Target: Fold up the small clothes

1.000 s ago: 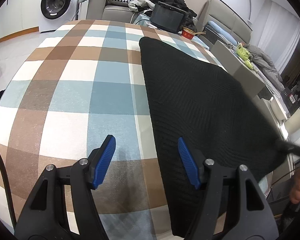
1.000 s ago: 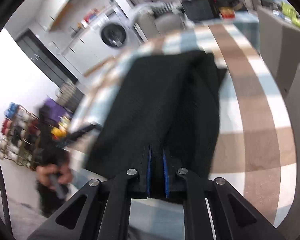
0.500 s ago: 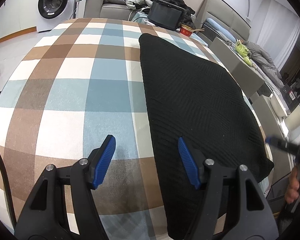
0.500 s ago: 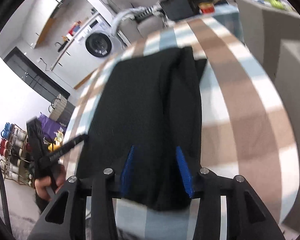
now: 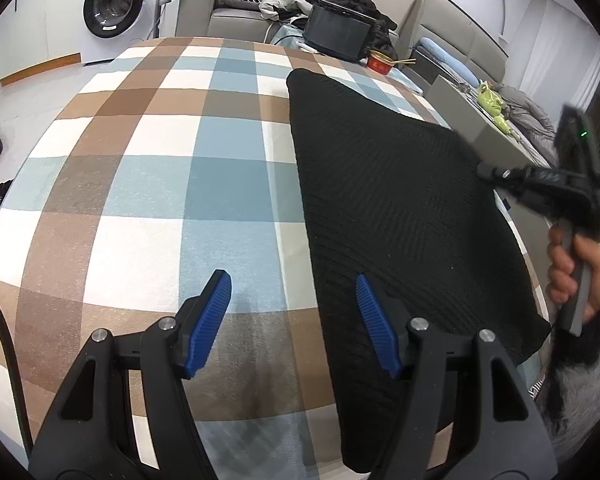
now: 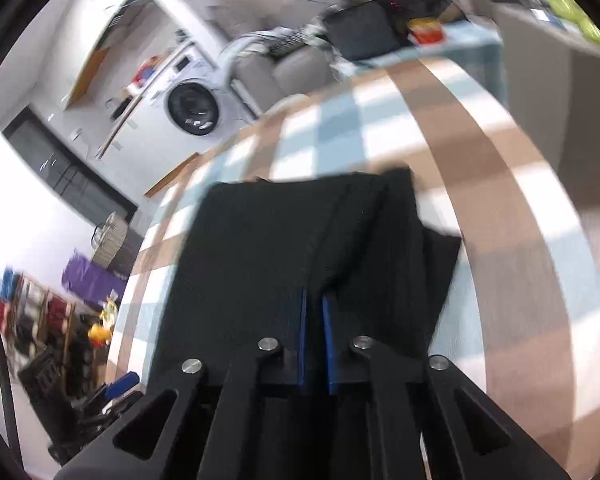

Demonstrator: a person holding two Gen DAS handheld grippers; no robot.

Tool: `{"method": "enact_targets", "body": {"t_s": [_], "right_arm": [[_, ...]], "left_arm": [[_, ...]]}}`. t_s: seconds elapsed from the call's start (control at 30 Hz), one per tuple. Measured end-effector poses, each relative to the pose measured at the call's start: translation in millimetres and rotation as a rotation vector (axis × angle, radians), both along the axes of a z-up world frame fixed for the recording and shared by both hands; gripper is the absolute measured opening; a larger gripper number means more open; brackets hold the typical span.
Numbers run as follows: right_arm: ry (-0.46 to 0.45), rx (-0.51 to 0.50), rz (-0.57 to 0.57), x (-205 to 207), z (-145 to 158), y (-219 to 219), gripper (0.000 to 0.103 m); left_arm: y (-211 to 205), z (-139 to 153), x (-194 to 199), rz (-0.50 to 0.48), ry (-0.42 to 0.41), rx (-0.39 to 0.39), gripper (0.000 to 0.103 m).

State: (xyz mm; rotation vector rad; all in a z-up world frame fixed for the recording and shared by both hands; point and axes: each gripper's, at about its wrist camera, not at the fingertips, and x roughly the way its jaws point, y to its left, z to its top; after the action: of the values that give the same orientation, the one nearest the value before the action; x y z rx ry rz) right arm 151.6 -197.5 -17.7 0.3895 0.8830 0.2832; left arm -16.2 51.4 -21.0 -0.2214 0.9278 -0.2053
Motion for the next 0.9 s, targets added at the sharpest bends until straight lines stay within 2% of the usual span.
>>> {"method": "enact_targets", "body": {"t_s": [0.1, 0.2, 0.23, 0.3, 0.33, 0.4, 0.5, 0.6, 0.67, 0.73, 0.77, 0.8, 0.83, 0.9], "right_arm": [[-0.051, -0.175, 0.026, -2.9, 20.6, 14.3, 0.006], [0.004, -0.237, 0.002, 1.7, 8.4, 12.4, 0.006], [0.016, -0.245, -0.019, 6.4, 1.5, 9.1, 0.008], [0.038, -0.248, -0.067, 10.8, -11.8, -2.2, 0.022], [0.073, -0.230, -0.085, 10.2, -15.4, -9.0, 0.023], [0.056, -0.154, -0.089, -3.7, -11.2, -20.9, 0.023], [0.034, -0.146, -0.076, -33.2, -4.7, -26.8, 0.023], [0.065, -0.119, -0.061, -65.2, -11.4, -29.9, 0.023], [0.094, -0.122, -0.042, -80.7, -18.0, -26.4, 0.023], [0.085, -0.128, -0.029, -91.4, -22.8, -19.7, 0.022], [0.083, -0.138, -0.017, -95.7, -25.1, -16.7, 0.019], [0.106, -0.162, 0.001, -96.9, -30.8, -12.2, 0.015], [0.139, -0.188, 0.014, -96.8, -36.8, -8.9, 0.015], [0.148, -0.207, 0.011, -102.9, -35.5, -8.3, 0.015]], "left_arm": [[1.5, 0.2, 1.6, 0.001, -0.002, 0.001, 0.063], [1.2, -0.4, 2.8, -0.003, 0.001, -0.001, 0.063], [0.8, -0.2, 2.8, -0.005, 0.001, -0.001, 0.063], [-0.1, 0.4, 2.1, -0.009, -0.002, 0.005, 0.063], [0.2, 1.2, 1.0, -0.009, -0.002, 0.010, 0.063], [0.7, 1.4, -0.4, -0.005, -0.003, 0.014, 0.063], [2.8, -0.7, 0.4, 0.006, 0.005, 0.008, 0.063], [0.4, -3.7, 4.0, 0.007, 0.009, 0.003, 0.063], [-2.6, -4.2, 5.8, 0.000, 0.007, 0.001, 0.063], [-6.6, -4.2, 7.5, -0.013, 0.005, 0.001, 0.063], [-8.8, -3.9, 8.0, -0.019, 0.005, 0.003, 0.063], [-10.3, -3.6, 8.1, -0.024, 0.004, 0.005, 0.063], [-11.3, -2.8, 7.4, -0.028, 0.002, 0.008, 0.063], [-11.8, -1.3, 4.7, -0.031, 0.000, 0.014, 0.063]]}}
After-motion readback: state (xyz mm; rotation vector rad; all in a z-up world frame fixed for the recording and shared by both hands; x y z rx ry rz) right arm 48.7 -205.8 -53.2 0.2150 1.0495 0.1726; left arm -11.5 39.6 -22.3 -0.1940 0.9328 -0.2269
